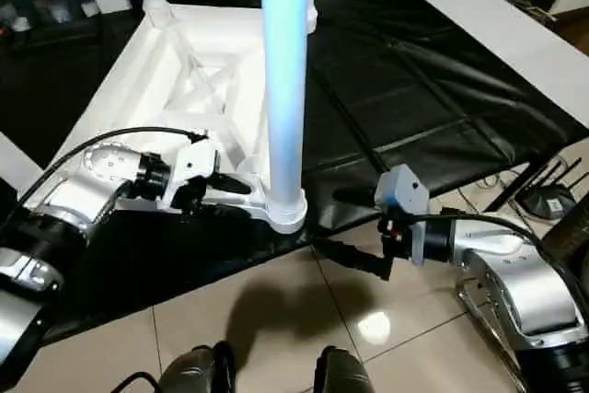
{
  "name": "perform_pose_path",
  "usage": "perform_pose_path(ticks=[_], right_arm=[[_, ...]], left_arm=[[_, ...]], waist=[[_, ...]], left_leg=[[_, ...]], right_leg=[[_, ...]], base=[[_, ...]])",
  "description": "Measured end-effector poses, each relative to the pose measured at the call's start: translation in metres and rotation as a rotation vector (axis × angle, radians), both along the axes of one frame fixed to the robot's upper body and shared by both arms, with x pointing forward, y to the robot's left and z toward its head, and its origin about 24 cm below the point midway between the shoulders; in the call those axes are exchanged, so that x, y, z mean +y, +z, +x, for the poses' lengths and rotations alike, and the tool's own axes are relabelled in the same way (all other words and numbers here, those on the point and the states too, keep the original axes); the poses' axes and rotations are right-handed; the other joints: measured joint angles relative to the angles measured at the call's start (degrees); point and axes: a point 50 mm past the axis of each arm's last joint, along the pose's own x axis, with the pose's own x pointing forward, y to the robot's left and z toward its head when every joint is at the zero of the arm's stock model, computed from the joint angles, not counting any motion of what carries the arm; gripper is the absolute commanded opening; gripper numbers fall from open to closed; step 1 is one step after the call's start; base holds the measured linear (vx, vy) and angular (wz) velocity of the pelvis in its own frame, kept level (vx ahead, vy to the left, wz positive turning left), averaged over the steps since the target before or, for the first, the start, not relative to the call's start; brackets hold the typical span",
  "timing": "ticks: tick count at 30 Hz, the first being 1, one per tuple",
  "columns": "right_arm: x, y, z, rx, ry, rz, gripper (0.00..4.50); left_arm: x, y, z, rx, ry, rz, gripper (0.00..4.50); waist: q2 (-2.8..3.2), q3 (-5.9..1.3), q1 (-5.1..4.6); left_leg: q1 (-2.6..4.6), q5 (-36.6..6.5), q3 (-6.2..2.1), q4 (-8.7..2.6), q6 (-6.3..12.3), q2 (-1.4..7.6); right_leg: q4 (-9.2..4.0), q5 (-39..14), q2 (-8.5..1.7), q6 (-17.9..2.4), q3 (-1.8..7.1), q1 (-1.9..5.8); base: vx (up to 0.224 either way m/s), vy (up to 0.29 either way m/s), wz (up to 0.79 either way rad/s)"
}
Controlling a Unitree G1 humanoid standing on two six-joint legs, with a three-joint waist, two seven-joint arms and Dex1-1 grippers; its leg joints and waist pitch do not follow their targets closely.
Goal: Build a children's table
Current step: Rotate table base, then rotate leg to tighten
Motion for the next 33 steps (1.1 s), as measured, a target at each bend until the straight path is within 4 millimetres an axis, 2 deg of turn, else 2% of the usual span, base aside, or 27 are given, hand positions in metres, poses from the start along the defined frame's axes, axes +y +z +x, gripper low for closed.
perform_pose_path(ticks=[2,3,8,9,12,14,19,20,26,27,30,33], right_arm=[[-0.001,0.0,-0.001,0.005,0.003,-0.005,4.5],[-0.001,-0.001,-0.002,0.006,0.005,-0.007,4.5],[-0.002,-0.001,-0.004,0.018,0.009,-0.008,4.5],[-0.002,-0.002,-0.004,0.025,0.007,-0.008,4.5],[-0.002,-0.002,-0.005,0.03,0.007,-0.008,4.5],[-0.002,-0.002,-0.005,0.029,0.009,-0.005,4.5],[0.003,0.005,0.0,0.003,0.022,0.018,4.5],[0.005,0.007,0.002,-0.007,0.028,0.029,4.5],[0.018,0.019,0.02,-0.029,0.087,0.111,4.5],[0.02,0.021,0.022,-0.021,0.113,0.122,4.2],[0.022,0.019,0.028,0.017,0.169,0.121,4.1],[0.027,0.016,0.036,0.054,0.229,0.106,3.72]], left_arm=[[-0.001,0.0,0.001,0.006,-0.007,0.002,1.77],[0.0,0.0,0.001,0.01,-0.013,0.003,1.53],[0.002,0.001,0.002,0.034,-0.041,0.013,1.24],[0.003,0.001,0.002,0.04,-0.049,0.018,1.01],[0.005,0.0,0.001,0.045,-0.065,0.019,0.86],[0.006,0.0,0.001,0.047,-0.065,0.018,0.58],[0.009,-0.001,0.002,0.057,-0.065,0.018,0.28],[0.009,-0.001,0.002,0.061,-0.063,0.016,0.09],[0.007,-0.001,0.0,0.048,-0.1,0.02,0.01],[0.006,-0.001,-0.002,0.044,-0.115,0.022,0.0],[0.004,-0.001,-0.007,0.034,-0.158,0.028,0.0],[0.001,0.0,-0.008,0.027,-0.184,0.033,0.0]], waist=[[-0.01,0.0,0.05],[0.0,-0.01,0.08],[0.0,-0.02,-0.05],[0.0,-0.02,-0.06],[0.0,-0.03,-0.09],[0.01,-0.03,-0.1],[0.0,-0.04,-0.22],[0.0,-0.05,-0.22],[0.0,-0.05,-0.24],[0.0,-0.05,-0.15],[0.01,-0.07,0.2],[-0.02,-0.06,0.56]], left_leg=[[0.0,0.0,0.0,0.0,0.0,0.0],[0.0,0.0,0.0,0.0,0.0,0.0],[0.01,0.0,0.0,0.0,0.0,0.01],[0.01,0.0,0.0,0.0,0.0,0.02],[0.01,0.0,0.0,0.0,0.0,0.02],[0.01,0.0,0.0,0.0,0.0,0.03],[0.03,0.0,0.0,0.0,0.0,0.04],[0.04,0.0,0.0,0.0,0.0,0.04],[0.01,0.0,0.0,0.02,0.0,0.01],[0.01,0.0,0.0,0.02,0.01,0.01],[-0.04,-0.06,0.01,-0.03,0.07,0.02],[-0.12,-0.06,0.04,-0.12,0.08,0.03]], right_leg=[[0.0,0.0,0.0,0.0,-0.01,0.0],[0.0,0.0,0.0,0.0,-0.01,0.0],[0.0,0.0,0.0,0.0,-0.03,0.0],[-0.01,0.0,0.0,0.0,-0.04,0.0],[-0.01,0.0,0.0,0.0,-0.04,0.0],[-0.01,0.0,0.0,0.0,-0.05,0.0],[0.0,0.0,0.0,0.0,-0.05,0.0],[0.0,0.0,0.0,0.0,-0.05,0.0],[-0.02,0.05,-0.02,-0.08,-0.03,-0.03],[-0.03,0.05,-0.02,-0.09,-0.03,-0.02],[-0.06,0.05,-0.02,-0.1,-0.09,-0.03],[-0.1,0.04,-0.03,-0.11,-0.11,-0.13]], base=[[0.0,0.0,0.0],[0.0,0.0,0.0],[0.0,0.0,0.0],[0.0,0.0,0.0],[0.0,0.0,0.0],[0.0,0.0,0.0],[0.0,0.0,0.0],[0.0,0.0,0.0],[0.0,0.0,0.0],[0.0,0.0,0.0],[0.0,0.0,0.0],[0.0,0.0,0.0]])
